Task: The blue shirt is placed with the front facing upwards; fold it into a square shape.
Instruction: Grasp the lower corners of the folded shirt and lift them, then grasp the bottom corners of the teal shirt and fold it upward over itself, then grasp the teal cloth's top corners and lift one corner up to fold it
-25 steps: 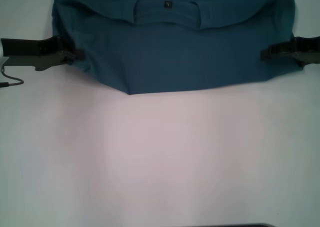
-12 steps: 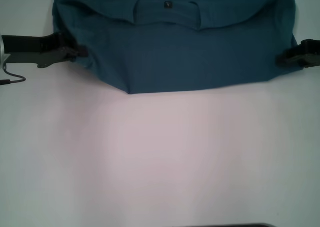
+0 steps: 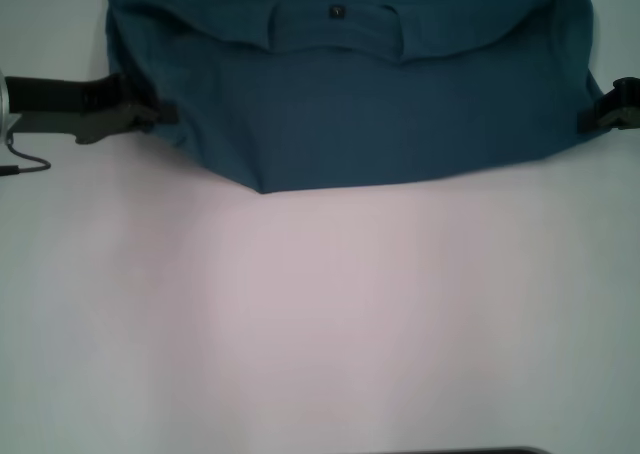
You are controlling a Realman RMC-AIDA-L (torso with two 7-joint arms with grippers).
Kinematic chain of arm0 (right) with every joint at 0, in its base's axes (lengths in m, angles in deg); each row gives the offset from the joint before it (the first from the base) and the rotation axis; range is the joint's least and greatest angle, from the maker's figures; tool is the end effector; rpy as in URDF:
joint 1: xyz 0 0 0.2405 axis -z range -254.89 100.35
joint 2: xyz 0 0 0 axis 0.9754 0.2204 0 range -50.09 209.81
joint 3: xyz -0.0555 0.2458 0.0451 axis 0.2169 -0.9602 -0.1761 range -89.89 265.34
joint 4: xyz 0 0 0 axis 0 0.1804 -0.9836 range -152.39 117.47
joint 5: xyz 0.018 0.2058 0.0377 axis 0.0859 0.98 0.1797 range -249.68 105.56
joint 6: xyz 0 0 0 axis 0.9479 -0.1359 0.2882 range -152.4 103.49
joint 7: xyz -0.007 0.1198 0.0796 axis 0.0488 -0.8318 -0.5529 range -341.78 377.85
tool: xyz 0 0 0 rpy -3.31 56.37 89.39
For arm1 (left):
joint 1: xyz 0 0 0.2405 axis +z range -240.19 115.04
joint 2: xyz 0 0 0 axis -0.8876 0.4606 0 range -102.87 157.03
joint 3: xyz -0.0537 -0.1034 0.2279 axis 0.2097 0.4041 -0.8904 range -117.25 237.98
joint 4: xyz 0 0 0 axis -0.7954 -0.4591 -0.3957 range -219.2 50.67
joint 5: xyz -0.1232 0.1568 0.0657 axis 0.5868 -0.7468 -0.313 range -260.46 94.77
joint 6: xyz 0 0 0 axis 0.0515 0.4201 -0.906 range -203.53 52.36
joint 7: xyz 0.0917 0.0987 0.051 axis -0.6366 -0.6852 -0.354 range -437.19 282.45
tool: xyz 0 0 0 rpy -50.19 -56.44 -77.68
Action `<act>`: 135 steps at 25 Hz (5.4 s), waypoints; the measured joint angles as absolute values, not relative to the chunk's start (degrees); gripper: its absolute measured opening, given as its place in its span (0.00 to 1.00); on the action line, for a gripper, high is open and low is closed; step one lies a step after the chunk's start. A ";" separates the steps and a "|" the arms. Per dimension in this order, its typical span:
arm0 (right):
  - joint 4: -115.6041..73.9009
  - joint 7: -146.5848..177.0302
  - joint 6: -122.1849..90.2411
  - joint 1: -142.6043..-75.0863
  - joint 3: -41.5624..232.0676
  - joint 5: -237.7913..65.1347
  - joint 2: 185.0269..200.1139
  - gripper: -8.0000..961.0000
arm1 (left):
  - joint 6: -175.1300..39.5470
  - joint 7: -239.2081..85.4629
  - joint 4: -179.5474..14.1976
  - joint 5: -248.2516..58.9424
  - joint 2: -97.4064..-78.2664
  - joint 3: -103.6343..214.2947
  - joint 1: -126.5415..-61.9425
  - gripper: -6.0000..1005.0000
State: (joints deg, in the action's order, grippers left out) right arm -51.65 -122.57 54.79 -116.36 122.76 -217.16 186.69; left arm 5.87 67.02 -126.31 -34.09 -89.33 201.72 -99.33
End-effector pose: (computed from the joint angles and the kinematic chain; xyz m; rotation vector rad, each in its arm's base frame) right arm 0.3252 0.3773 0.0754 -2.0765 1.8138 0.1086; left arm -0.2701 0.3726 0.0220 -2.1653 -1.9069 -0.4526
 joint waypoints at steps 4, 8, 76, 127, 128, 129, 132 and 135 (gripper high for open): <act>-51.83 -122.55 58.26 -116.36 123.07 -217.22 185.74 0.08 | 9.20 67.23 -126.10 -34.19 -87.72 198.76 -99.32 0.05; -54.25 -122.75 65.32 -115.81 123.84 -217.95 184.89 0.03 | 14.97 67.64 -126.11 -35.18 -85.70 197.99 -99.12 0.05; -64.39 -124.39 35.92 -115.17 125.32 -213.65 193.63 0.04 | -5.85 80.04 -128.08 -50.83 -88.97 199.94 -108.44 0.09; -62.21 -110.62 52.36 -114.09 115.45 -197.75 185.14 0.47 | -3.65 72.60 -136.03 -29.72 -91.39 203.85 -98.96 0.48; -62.38 -106.91 56.09 -112.08 114.20 -192.72 185.42 0.50 | -2.05 70.83 -135.90 -26.57 -91.13 203.91 -97.78 0.52; -62.46 -103.50 59.57 -109.76 113.22 -188.50 185.86 0.55 | -0.99 69.69 -135.70 -24.59 -90.91 204.04 -96.79 0.56; -62.80 -94.65 68.41 -102.13 112.41 -179.31 187.65 0.70 | 5.68 66.04 -134.79 -16.37 -90.28 205.14 -92.15 0.62; -62.72 -90.79 75.27 -96.26 112.28 -175.76 189.38 0.89 | 11.09 65.33 -133.20 -14.27 -89.97 207.29 -88.57 0.66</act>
State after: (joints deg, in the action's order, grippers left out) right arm -62.72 -90.79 75.27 -96.26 112.28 -175.76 189.38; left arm 11.09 65.33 -133.20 -14.27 -89.97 207.29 -88.57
